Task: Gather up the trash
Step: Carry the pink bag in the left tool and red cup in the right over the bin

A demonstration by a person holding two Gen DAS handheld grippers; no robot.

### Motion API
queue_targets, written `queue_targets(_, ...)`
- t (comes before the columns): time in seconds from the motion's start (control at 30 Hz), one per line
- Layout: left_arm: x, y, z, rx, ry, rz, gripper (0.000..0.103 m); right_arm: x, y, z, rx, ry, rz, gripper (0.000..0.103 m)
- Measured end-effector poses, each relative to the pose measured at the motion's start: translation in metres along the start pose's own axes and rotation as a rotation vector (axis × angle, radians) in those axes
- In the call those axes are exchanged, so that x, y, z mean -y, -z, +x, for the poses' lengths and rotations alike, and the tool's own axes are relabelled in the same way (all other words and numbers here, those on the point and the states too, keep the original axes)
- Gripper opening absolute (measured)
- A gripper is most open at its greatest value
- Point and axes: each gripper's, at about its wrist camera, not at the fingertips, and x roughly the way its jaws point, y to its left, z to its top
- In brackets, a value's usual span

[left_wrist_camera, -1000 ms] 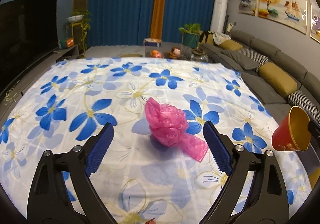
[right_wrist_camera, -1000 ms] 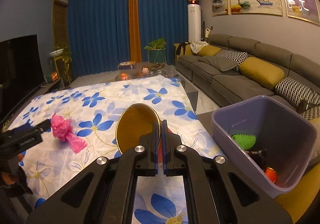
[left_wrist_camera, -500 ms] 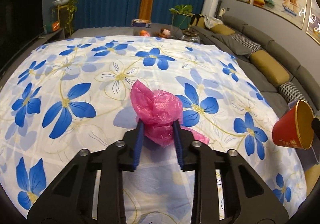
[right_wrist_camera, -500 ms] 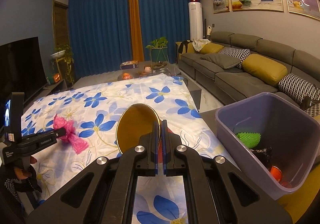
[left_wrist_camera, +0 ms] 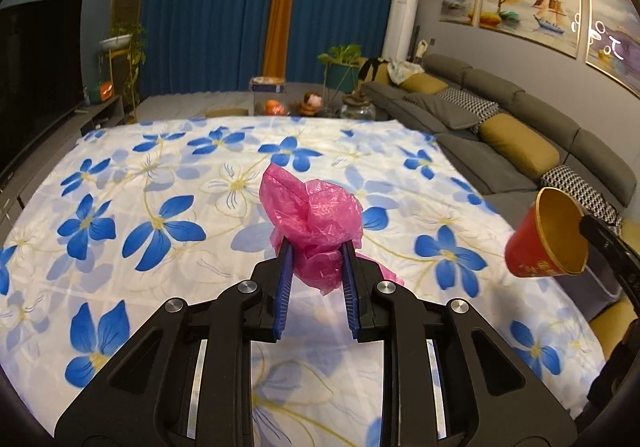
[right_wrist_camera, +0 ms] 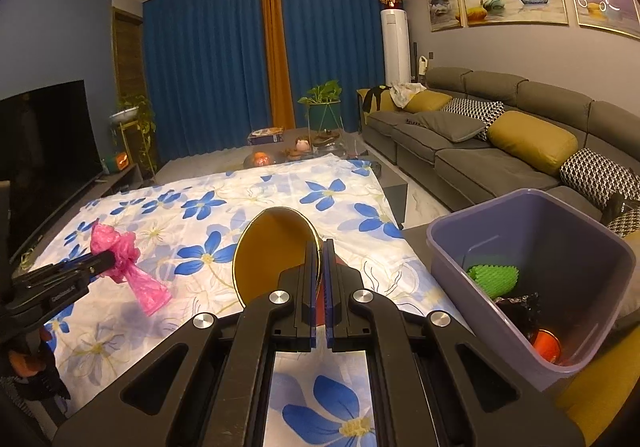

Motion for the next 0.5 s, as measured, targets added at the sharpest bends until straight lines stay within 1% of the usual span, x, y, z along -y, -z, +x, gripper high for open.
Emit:
queue_targets(0.17, 0.013, 0.003, -0.023, 0.025, 0.02, 0.016, 0.022, 0.003, 0.0, -0.016, 0.007, -0.013, 0.002, 0.004)
queue_targets(0.5, 0.044, 0.005, -0.047, 0.05, 0.06, 0.065, 0.022, 0.011, -0.001, -0.039, 0.022, -0.037, 0.011, 0.004)
